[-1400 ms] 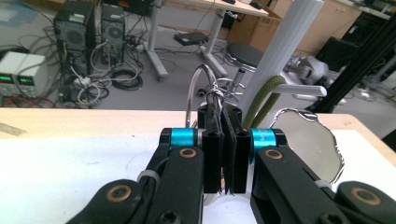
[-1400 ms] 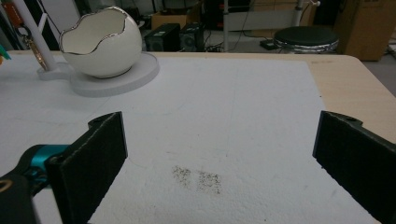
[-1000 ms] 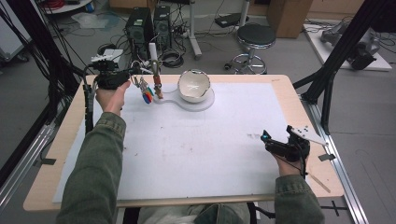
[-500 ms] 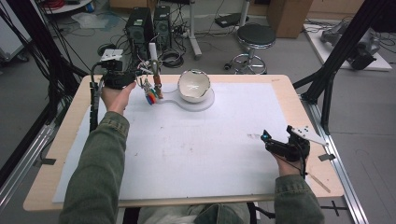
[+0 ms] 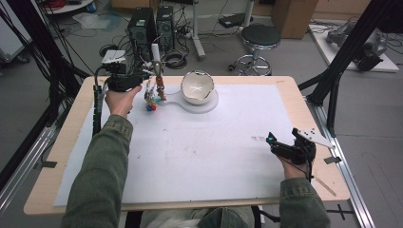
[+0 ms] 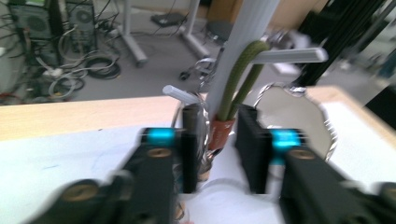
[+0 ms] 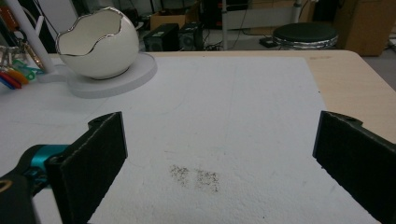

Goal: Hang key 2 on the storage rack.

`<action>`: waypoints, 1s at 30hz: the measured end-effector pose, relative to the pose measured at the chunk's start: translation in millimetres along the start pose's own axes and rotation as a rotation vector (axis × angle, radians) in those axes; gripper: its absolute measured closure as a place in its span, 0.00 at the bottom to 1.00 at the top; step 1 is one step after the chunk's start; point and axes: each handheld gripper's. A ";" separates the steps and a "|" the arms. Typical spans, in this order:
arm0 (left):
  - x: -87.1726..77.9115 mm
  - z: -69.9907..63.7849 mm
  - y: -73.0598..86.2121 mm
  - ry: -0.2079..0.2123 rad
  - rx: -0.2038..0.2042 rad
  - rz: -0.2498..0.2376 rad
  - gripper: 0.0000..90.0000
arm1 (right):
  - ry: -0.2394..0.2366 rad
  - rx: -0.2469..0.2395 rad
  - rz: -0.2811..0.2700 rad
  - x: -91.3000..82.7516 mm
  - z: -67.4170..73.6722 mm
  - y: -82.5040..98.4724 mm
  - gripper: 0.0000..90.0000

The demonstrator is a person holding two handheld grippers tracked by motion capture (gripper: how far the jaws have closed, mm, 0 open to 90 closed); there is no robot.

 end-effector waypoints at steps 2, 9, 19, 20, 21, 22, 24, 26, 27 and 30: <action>-0.5 0.9 1.4 -0.003 0.012 0.004 0.58 | -0.001 0.002 0.001 0.0 0.3 -0.1 0.02; -4.0 2.1 4.2 -0.034 0.052 -0.029 0.24 | -0.001 0.007 0.005 0.4 0.5 0.1 0.02; -11.6 6.1 3.2 -0.039 -0.023 0.002 0.02 | 0.000 0.010 0.004 0.2 -0.3 0.5 0.02; -12.9 6.3 4.5 -0.035 -0.021 0.002 0.02 | 0.001 0.011 0.003 0.2 -0.5 0.5 0.02; -13.9 6.6 5.9 -0.038 -0.015 0.006 0.02 | 0.001 0.012 0.003 0.3 -0.6 0.6 0.02; -14.9 6.9 7.2 -0.040 -0.012 0.007 0.02 | 0.001 0.011 0.003 0.3 -0.5 0.7 0.02; -17.8 8.7 11.1 -0.043 -0.008 0.009 0.02 | 0.001 0.009 0.003 0.1 -0.4 0.6 0.02; -21.5 10.1 15.9 -0.044 0.004 0.012 0.02 | 0.001 0.014 0.004 -0.1 0.0 0.4 0.02; -23.3 10.3 18.3 -0.043 0.013 0.015 0.02 | 0.003 0.014 0.003 -0.1 0.1 0.4 0.02; -30.1 12.2 24.5 -0.036 0.020 0.015 0.02 | 0.003 0.009 0.004 0.5 0.0 0.6 0.02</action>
Point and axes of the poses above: each handheld gripper's, and its own axes: x roughly forward along the jaws, y roughly out of its underside, z roughly to its left, and after that the axes turned 9 degrees about -x, right-handed
